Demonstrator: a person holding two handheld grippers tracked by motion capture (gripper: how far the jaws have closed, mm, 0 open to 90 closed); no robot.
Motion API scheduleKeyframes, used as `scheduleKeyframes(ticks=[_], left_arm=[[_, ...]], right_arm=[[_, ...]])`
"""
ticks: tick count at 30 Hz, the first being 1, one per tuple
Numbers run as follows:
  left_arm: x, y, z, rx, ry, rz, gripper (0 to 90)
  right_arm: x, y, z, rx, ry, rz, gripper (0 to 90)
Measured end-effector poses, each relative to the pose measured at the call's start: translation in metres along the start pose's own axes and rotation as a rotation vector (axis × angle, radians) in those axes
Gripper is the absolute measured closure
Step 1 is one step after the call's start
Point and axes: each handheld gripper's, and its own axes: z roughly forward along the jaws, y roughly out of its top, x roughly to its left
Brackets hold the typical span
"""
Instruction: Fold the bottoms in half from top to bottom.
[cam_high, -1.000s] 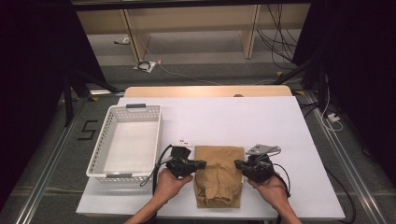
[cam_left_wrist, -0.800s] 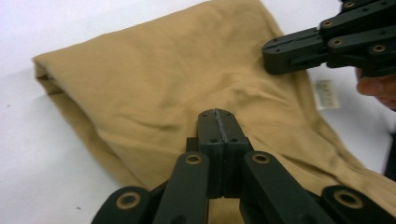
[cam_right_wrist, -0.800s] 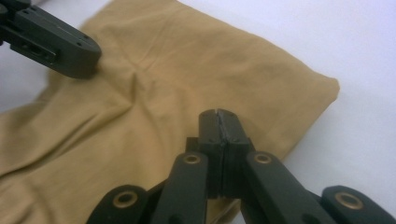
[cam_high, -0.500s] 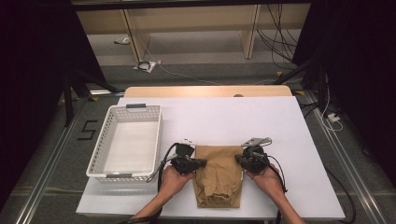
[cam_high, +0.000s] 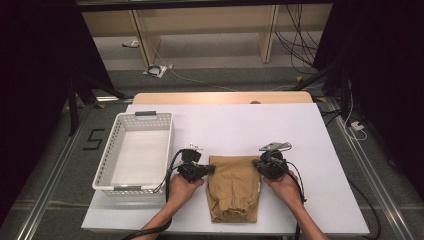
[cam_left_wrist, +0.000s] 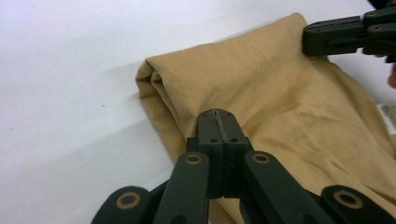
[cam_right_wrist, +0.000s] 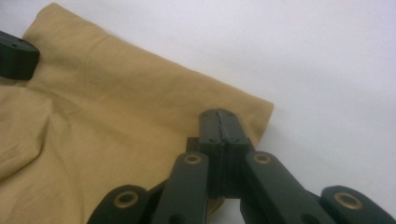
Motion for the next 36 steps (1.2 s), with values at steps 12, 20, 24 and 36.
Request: scheduleKeyframes(ticks=[12, 20, 24, 36], left_arm=[[0.000, 0.001, 0.000, -0.010, 0.029, 0.004, 89.5], [-0.001, -0.003, -0.012, -0.007, -0.013, -0.005, 67.8], [-0.003, -0.003, -0.015, 0.001, -0.006, -0.032, 55.4], [-0.010, -0.005, -0.027, 0.013, -0.036, -0.064, 33.0]], right_arm=[[-0.003, 0.000, -0.007, -0.027, -0.004, 0.031, 86.4], [0.000, 0.001, -0.018, -0.063, 0.027, 0.049, 65.5], [0.004, 0.000, -0.028, -0.091, 0.032, 0.056, 52.9], [0.018, -0.002, -0.055, -0.198, 0.086, 0.064, 36.9]])
